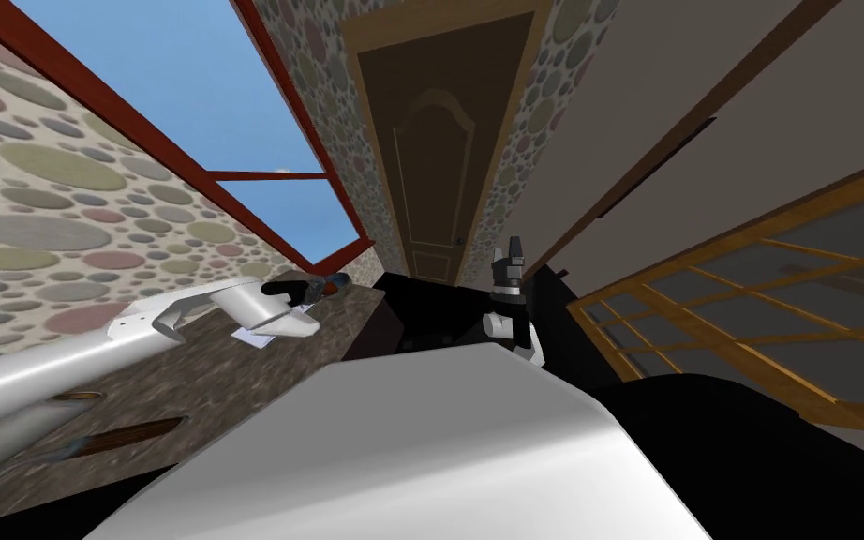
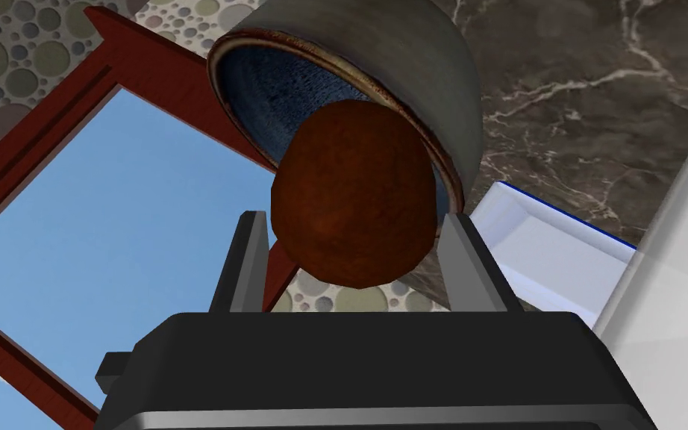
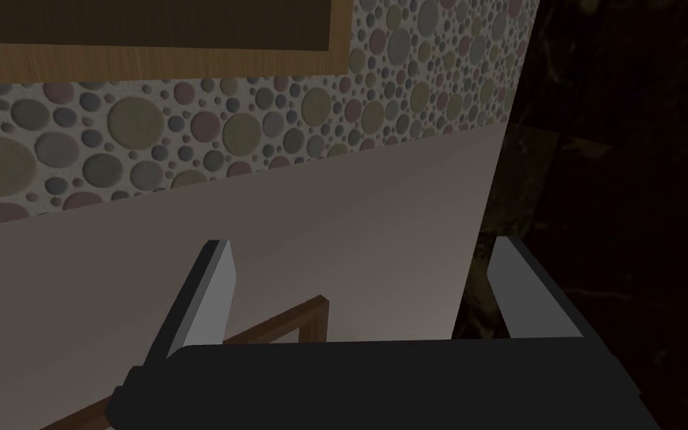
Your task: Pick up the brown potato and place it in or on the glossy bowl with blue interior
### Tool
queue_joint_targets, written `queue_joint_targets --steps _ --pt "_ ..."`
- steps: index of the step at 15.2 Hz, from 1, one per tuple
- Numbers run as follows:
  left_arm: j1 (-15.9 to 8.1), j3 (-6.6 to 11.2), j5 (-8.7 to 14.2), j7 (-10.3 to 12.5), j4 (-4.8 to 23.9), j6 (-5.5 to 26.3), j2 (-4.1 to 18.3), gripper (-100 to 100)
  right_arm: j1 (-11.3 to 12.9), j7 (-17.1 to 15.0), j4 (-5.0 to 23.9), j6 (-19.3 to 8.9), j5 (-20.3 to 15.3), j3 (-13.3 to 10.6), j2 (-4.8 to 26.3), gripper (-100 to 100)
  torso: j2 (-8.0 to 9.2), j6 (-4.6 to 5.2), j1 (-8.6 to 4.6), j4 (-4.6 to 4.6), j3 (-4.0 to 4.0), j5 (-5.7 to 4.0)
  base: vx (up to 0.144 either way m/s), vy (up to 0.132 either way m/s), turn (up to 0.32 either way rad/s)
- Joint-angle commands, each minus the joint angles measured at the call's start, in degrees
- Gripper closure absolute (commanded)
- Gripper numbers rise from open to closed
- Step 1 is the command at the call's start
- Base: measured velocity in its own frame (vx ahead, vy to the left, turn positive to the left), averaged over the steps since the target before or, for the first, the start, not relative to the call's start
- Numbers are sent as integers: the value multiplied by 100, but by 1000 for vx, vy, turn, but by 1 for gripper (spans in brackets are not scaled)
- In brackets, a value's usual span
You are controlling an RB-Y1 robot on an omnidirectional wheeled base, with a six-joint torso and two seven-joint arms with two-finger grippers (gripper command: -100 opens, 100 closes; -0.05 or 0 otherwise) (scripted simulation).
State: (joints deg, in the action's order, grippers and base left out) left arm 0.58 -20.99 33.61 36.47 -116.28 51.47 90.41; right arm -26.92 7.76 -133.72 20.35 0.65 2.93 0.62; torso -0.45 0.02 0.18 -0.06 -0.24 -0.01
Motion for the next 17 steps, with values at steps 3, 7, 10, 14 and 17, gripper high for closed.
queue_joint_targets --steps 3,7,10,14,17 --pt "-54 56 419 77 153 101 370 100 0 0 0 0 0 0 0 0 -7 -6 8 -3 -5 2 47 56 -142" --pt "-125 70 792 118 317 238 682 100 -1 0 0 0 0 1 0 0 -13 -7 13 -5 -9 5 53 63 -113" --pt "-98 92 866 154 315 234 794 100 -1 0 0 0 0 1 0 0 -9 -7 18 -5 -7 6 36 63 -105" --pt "-106 95 881 166 325 251 811 -100 -1 0 0 0 0 0 0 0 8 -9 -9 -3 2 4 3 7 -1" --pt "-209 162 1180 240 202 341 1104 -100 0 0 0 0 0 0 0 0 14 -8 -11 -1 6 1 -15 16 -39"
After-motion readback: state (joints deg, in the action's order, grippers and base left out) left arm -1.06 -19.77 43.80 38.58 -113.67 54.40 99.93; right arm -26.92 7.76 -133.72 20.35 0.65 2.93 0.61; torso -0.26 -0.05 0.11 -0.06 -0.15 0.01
